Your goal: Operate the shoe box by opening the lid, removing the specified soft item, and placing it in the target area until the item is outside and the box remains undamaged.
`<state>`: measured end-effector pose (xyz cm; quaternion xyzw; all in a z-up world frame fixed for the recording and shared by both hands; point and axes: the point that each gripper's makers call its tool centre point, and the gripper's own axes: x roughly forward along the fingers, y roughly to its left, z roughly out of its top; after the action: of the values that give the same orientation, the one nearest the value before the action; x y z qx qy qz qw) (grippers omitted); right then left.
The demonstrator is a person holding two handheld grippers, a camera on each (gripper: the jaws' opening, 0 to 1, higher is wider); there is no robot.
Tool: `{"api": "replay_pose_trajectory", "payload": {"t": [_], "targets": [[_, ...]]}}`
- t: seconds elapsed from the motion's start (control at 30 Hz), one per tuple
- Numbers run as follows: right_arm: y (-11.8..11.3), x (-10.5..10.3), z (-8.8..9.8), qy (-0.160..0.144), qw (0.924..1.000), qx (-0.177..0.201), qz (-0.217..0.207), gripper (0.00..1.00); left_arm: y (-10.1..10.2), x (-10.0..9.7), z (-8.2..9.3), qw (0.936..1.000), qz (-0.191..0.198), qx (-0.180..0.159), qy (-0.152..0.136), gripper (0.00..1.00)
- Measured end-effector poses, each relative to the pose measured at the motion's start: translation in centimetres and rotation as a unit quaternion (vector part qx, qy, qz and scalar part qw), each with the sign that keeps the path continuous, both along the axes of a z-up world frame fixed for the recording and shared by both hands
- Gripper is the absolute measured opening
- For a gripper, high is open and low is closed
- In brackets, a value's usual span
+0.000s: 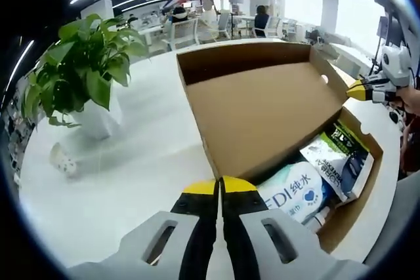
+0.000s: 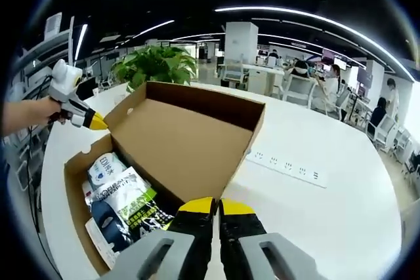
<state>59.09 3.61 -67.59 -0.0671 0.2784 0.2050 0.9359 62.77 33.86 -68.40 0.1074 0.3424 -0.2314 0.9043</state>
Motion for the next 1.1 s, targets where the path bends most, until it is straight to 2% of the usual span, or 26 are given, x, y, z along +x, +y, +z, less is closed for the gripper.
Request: {"api": "replay_pose_trajectory", "payload": {"t": [1.1], "targets": [[-0.3, 1.6, -0.9, 0.014, 0.9997, 0.013, -0.016, 0.00, -0.3, 0.7, -0.2, 0.9999, 0.003, -0.002, 0.012, 0.00]]}}
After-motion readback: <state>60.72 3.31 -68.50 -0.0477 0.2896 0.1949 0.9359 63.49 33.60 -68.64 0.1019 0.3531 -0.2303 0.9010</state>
